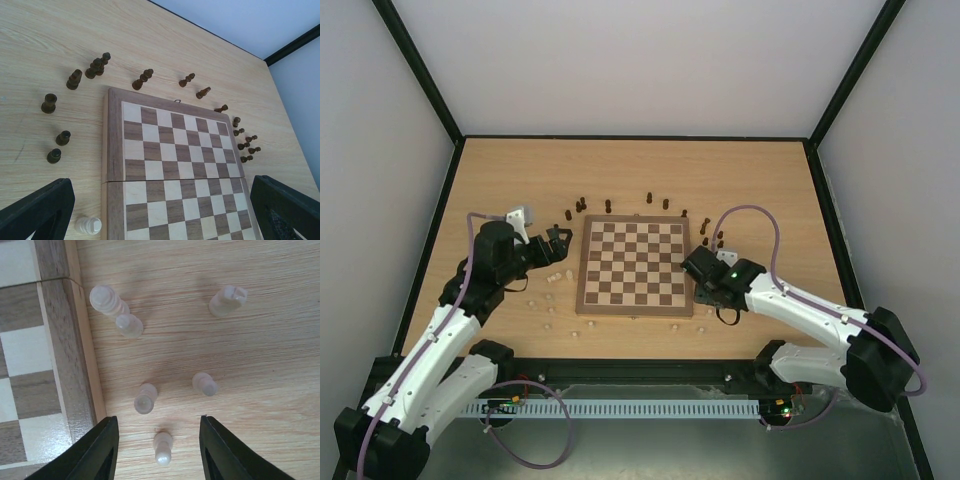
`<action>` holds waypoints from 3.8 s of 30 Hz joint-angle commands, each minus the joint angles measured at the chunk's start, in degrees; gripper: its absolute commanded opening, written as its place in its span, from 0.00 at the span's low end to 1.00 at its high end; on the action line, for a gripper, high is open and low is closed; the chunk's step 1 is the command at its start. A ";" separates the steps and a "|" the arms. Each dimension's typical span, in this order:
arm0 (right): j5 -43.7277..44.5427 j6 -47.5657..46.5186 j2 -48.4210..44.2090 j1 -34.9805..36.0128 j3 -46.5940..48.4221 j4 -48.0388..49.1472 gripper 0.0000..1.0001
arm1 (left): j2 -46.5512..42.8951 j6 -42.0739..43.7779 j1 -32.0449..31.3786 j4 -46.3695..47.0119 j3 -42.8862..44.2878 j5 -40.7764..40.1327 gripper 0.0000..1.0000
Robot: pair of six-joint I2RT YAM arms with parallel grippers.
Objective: Set up the chess pieces on the board
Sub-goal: Pick up the chess piece at the center of the board, then place the chess piece on the chessboard.
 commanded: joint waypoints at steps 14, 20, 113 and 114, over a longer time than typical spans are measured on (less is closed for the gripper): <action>-0.42 -0.26 5.33 -0.05 -1.77 5.43 0.35 | -0.79 -0.50 -0.36 0.10 -1.40 -0.24 1.00; -0.74 -1.05 5.91 -1.13 -2.13 6.19 0.33 | -0.91 -0.58 -0.36 0.18 -1.78 -0.44 0.99; -3.56 -4.72 6.66 11.12 6.47 4.88 0.53 | -0.18 -1.99 -0.49 -0.68 -2.90 -3.78 1.00; -3.40 -4.76 5.96 11.07 6.55 4.82 0.56 | -0.21 -2.05 -0.44 -0.70 -2.94 -3.78 0.99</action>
